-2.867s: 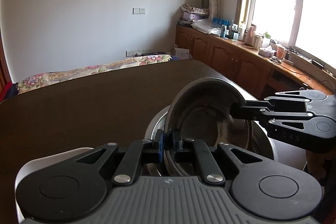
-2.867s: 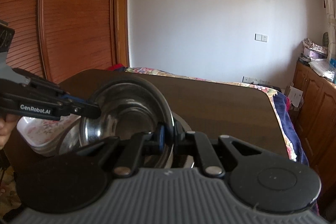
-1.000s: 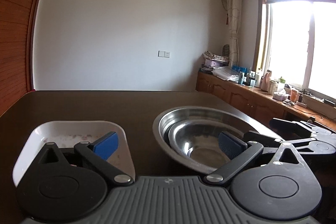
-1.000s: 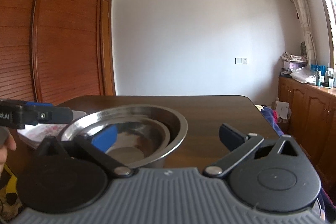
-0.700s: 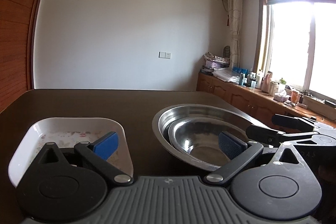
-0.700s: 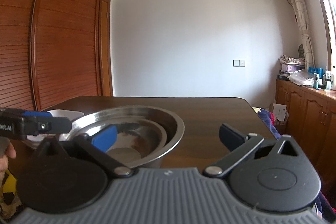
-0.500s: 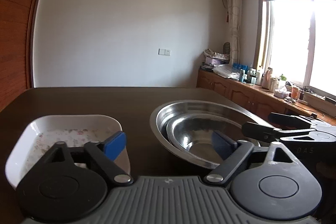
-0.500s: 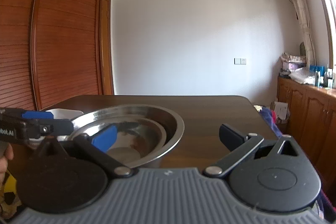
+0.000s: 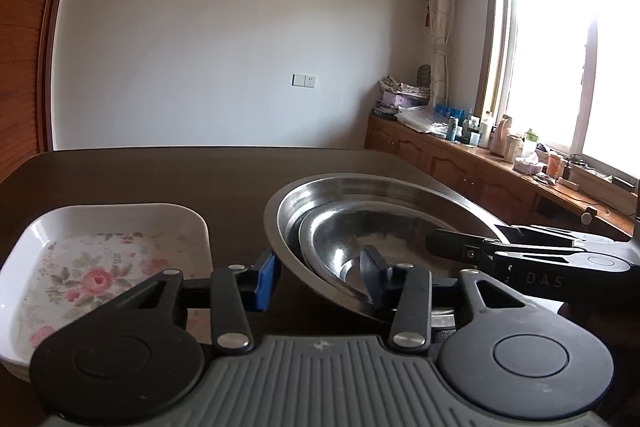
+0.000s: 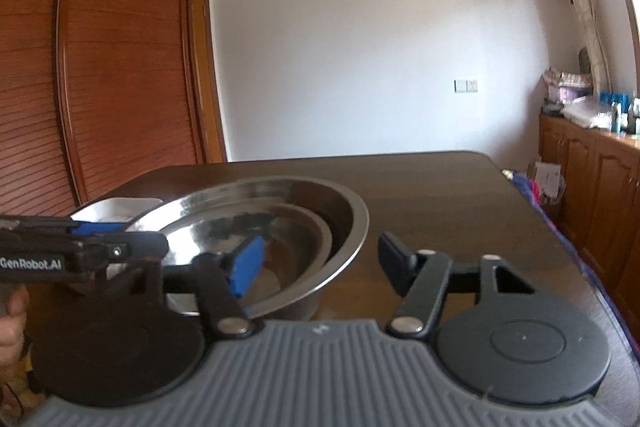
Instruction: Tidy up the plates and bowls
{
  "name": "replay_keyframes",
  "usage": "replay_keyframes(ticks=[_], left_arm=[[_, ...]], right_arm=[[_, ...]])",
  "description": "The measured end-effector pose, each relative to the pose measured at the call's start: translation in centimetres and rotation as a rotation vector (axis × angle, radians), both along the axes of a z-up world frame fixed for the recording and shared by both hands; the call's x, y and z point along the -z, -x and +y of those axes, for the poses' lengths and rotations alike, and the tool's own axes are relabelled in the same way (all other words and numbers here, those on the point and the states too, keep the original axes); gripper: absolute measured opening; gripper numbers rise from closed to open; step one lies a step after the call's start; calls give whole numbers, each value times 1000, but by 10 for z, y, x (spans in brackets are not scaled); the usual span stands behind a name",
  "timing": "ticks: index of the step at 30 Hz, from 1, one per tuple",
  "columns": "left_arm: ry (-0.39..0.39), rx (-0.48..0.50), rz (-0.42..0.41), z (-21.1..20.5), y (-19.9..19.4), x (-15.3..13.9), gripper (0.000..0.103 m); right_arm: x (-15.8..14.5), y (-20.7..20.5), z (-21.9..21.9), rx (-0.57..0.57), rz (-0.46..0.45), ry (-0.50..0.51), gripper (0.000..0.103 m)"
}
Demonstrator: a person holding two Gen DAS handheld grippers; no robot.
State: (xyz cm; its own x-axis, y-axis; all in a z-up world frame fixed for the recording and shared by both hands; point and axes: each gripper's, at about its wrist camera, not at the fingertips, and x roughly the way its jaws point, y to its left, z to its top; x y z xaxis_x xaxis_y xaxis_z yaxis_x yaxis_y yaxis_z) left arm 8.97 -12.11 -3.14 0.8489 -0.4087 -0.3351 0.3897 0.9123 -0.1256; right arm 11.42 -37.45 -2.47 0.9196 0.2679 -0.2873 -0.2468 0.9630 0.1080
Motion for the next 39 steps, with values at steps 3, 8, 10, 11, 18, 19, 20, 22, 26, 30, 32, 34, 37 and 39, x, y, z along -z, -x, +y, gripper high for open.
replay_keyframes(ticks=[3,8,10,11,18,19,20,22,26,30,32,34,37,39], left_arm=[[4,3,5,0,-1,0,73],[10,-6,7,0,-2,1,72],[12,-12,7,1,-1,1,70],[11,-15,7,0,-2,0,69],[3,-27,-4,1,2,1,65],[5,-28,-4,1,2,1,65],[7,-31,-5,2,3,0,65],[12,-33,-9,4,5,-1,65],[18,-41,-28,8,12,-7,65],[22,-51,-48,16,18,-16,65],[20,-58,-56,22,21,-20,65],[20,-67,-64,27,23,-24,65],[14,-82,-73,36,26,-28,65],[12,-92,-77,40,27,-32,65]], right_arm=[[0,0,-1,-18,18,-22,53],[-1,0,0,-27,29,-27,45],[-1,-1,-1,-20,30,-38,40],[-2,-1,-1,-15,31,-43,39],[-1,0,-4,12,18,-41,29],[-1,0,-4,12,19,-43,28],[0,0,-4,13,20,-44,28],[-1,1,-3,18,16,-43,28],[-6,2,-2,14,6,-49,28],[-13,2,0,2,-7,-55,28],[-17,1,2,-6,-13,-61,28],[-20,1,4,-15,-21,-63,28],[-23,0,9,-29,-32,-62,28],[-25,-2,14,-39,-36,-59,28]])
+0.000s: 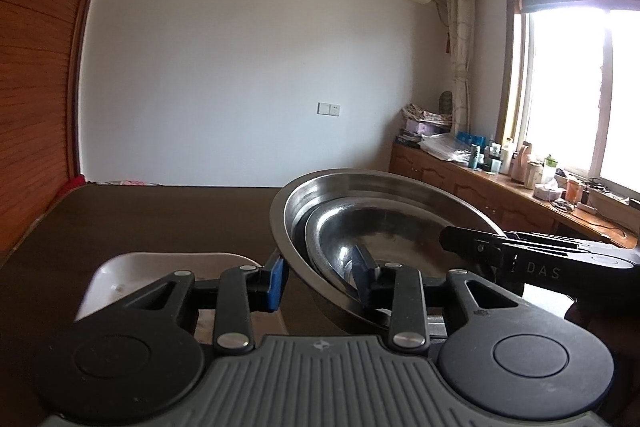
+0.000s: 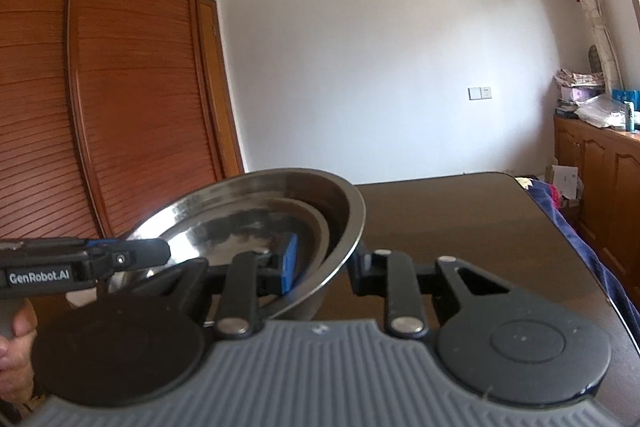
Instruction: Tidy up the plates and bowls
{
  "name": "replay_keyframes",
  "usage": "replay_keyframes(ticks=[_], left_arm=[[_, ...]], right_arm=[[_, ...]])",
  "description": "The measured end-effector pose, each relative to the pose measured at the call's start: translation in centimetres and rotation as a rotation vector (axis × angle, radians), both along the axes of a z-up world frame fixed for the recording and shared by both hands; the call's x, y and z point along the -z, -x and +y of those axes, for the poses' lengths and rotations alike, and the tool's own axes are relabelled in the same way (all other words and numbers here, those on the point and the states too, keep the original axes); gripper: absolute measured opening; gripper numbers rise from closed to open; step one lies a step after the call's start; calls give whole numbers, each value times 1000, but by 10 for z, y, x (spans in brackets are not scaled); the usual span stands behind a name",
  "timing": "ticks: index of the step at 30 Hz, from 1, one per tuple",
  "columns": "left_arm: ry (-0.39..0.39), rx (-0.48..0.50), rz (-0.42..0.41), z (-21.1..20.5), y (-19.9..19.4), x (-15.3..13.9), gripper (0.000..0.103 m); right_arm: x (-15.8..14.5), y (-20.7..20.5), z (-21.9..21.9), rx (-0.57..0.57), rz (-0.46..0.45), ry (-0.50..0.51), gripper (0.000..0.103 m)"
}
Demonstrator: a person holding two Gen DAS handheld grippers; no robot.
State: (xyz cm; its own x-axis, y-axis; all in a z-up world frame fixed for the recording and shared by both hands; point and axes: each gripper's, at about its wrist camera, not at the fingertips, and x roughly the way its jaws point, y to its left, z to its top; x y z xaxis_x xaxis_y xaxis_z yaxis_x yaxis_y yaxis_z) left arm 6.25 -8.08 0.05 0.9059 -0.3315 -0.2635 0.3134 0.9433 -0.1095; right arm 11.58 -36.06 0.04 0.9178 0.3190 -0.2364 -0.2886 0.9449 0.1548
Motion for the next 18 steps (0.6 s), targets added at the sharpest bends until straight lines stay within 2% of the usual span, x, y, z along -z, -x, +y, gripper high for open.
replay_keyframes(ticks=[11,18], left_arm=[[-10,-73,-26,31,7,-16,65],[-3,-126,-27,55,12,-14,65]], right_arm=[[-7,-3,22,-64,-16,-4,28],[-6,-9,39,-110,-9,3,28]])
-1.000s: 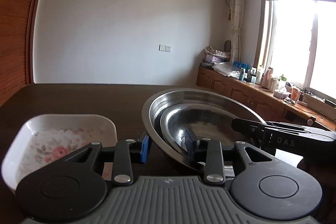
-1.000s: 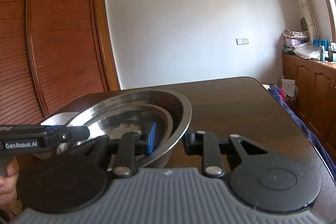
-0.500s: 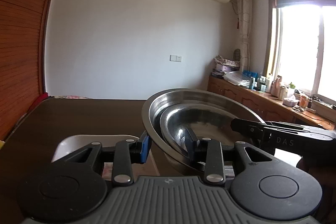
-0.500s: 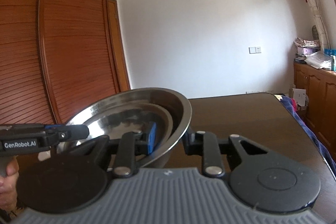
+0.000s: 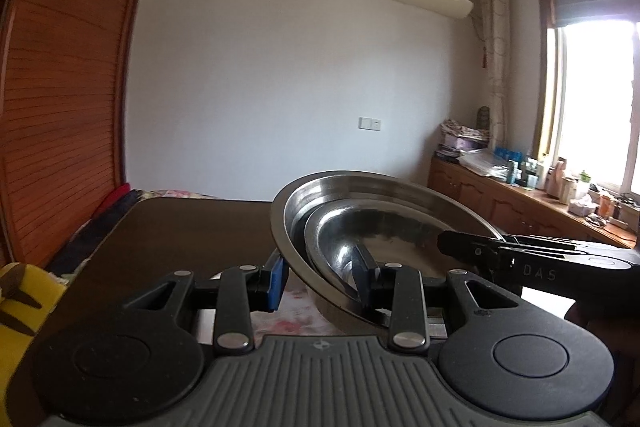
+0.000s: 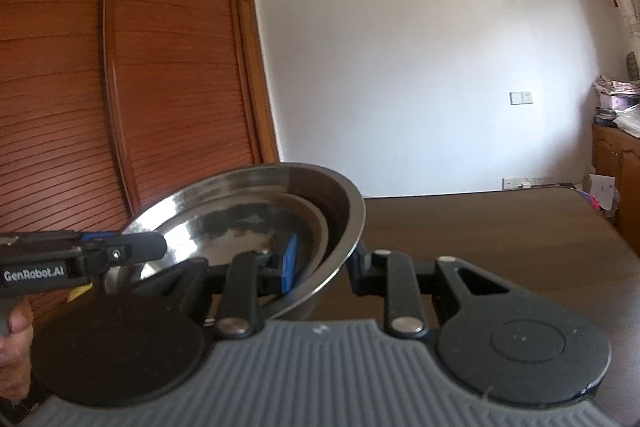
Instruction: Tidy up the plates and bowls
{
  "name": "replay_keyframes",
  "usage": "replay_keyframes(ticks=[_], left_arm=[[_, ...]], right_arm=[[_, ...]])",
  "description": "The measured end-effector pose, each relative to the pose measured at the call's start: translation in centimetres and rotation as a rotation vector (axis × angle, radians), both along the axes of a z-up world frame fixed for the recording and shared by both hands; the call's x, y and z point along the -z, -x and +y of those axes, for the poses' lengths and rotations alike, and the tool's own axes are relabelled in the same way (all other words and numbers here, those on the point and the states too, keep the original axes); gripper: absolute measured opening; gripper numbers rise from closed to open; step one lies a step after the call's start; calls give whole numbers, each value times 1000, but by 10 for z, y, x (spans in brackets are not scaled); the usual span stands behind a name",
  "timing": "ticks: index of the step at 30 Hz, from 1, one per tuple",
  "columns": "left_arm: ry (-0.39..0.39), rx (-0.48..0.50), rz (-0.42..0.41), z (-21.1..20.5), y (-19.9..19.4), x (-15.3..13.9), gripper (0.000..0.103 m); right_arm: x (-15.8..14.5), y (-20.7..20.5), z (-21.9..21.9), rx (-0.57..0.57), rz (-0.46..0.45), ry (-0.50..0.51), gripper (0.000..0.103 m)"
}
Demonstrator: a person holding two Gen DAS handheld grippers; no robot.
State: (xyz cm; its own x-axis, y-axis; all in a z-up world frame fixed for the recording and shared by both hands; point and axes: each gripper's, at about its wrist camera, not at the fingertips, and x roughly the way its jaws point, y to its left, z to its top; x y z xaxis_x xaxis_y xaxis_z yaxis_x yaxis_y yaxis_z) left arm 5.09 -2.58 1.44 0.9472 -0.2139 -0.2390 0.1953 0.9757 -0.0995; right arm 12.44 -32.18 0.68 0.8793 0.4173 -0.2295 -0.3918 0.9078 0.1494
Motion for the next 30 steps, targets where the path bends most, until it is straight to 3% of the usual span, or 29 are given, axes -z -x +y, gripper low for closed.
replay_keyframes(ticks=[14,30], left_arm=[[22,-76,35,38,6,15,65],[24,-84,70,38,-5,25,65]], right_arm=[[4,-4,39,-78,18,34,28],[13,-12,49,-89,72,53,28]])
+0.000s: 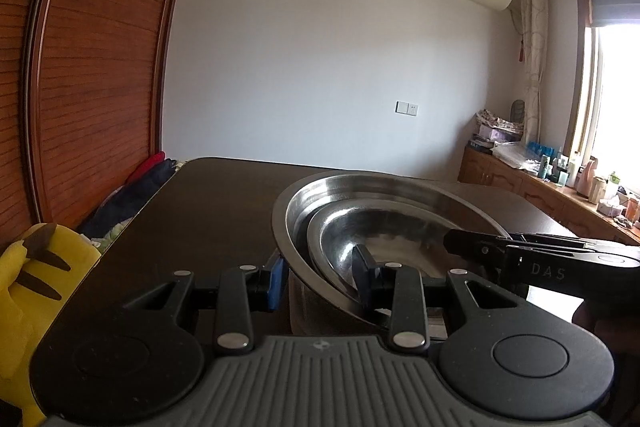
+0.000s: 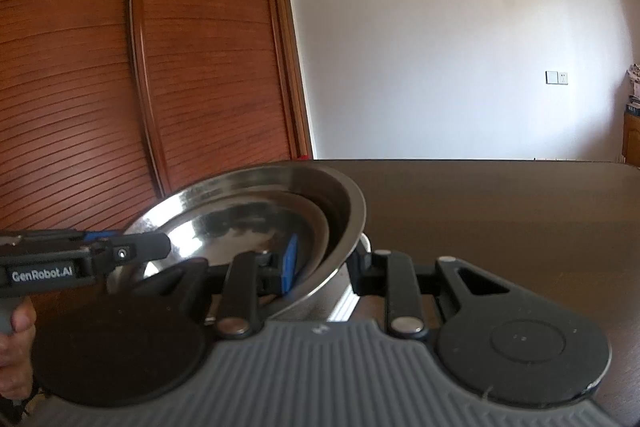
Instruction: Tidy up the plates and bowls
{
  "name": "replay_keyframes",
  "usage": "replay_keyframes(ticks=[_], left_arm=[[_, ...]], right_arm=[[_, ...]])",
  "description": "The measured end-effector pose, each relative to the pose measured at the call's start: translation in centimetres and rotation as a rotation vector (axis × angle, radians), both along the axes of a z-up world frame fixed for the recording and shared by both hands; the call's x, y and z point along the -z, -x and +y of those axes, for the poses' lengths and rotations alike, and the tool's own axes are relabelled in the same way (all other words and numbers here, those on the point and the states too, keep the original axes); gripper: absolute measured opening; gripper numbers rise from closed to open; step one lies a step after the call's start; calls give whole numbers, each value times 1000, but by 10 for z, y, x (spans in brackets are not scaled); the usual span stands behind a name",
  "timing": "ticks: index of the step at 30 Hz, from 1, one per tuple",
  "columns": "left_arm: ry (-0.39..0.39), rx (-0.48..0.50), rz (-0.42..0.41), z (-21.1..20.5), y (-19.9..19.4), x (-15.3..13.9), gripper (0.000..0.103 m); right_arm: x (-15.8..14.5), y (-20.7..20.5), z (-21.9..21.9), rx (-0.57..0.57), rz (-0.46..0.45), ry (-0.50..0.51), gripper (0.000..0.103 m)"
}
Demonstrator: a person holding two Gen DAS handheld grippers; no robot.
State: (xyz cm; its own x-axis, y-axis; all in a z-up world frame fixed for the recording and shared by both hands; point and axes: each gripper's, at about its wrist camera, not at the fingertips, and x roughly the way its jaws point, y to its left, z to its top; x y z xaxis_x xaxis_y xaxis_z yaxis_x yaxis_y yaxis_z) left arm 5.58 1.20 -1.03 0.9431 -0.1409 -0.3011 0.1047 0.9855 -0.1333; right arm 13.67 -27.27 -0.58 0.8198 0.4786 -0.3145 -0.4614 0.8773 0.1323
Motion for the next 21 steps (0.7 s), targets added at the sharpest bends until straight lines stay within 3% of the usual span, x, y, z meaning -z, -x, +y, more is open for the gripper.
replay_keyframes(ticks=[8,11,13,17,21], left_arm=[[4,6,0,-1,-2,1,69],[-18,-3,-5,-3,0,0,81],[-42,-16,-22,-5,2,-1,91],[-51,-33,-52,-3,8,-7,102],[-68,-52,-89,-2,17,-16,103]], right_arm=[[0,0,4,-11,0,-5,33],[0,2,6,-17,-10,8,48],[-1,5,8,6,-37,34,71],[-4,7,6,13,-46,30,74],[-8,15,-1,32,-64,25,77]])
